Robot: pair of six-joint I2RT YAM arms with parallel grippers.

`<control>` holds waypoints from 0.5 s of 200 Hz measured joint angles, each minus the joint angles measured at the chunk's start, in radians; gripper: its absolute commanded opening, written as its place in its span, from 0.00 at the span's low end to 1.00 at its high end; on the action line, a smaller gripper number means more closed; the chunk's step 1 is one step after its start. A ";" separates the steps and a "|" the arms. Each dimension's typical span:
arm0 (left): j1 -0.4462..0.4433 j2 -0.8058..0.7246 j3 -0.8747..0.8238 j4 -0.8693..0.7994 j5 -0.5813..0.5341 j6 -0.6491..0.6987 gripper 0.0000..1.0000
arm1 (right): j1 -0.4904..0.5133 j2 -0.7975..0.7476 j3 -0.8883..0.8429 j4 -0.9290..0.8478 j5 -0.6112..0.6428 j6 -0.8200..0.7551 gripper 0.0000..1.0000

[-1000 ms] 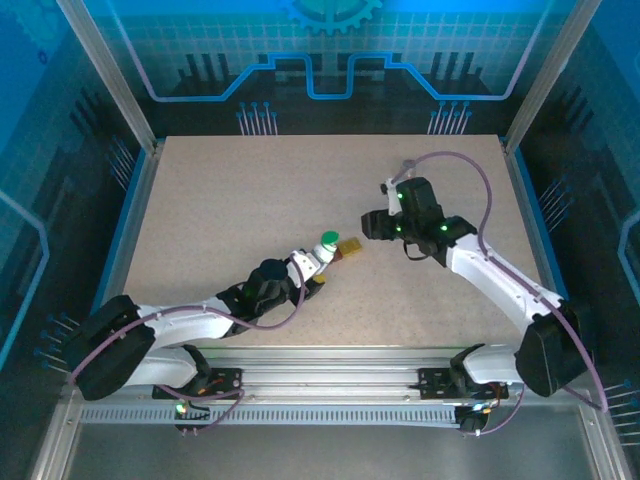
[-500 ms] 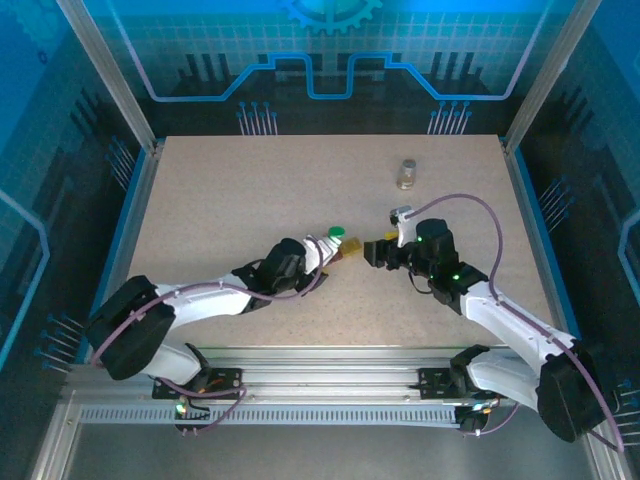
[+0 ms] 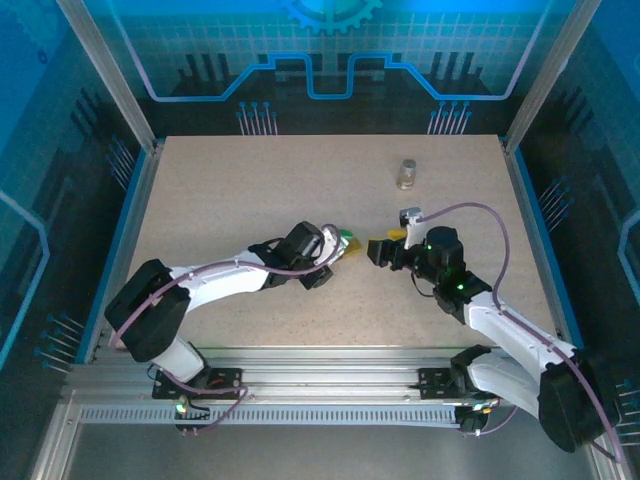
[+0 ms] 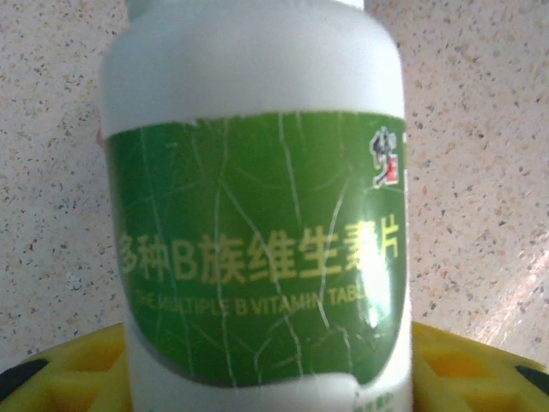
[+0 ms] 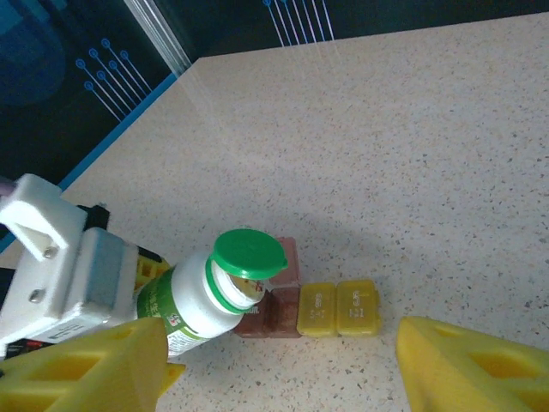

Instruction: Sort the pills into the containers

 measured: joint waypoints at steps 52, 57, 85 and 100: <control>0.024 0.123 0.145 -0.190 -0.020 0.100 0.00 | -0.011 -0.019 -0.011 0.010 -0.011 0.027 0.72; 0.027 0.132 0.153 -0.206 -0.022 0.108 0.00 | -0.013 -0.019 -0.011 0.011 -0.012 0.029 0.72; 0.039 0.172 0.196 -0.288 -0.032 0.147 0.00 | -0.013 -0.025 -0.011 0.011 -0.016 0.038 0.73; 0.040 0.195 0.234 -0.335 -0.038 0.166 0.00 | -0.013 -0.031 -0.011 0.012 -0.019 0.042 0.73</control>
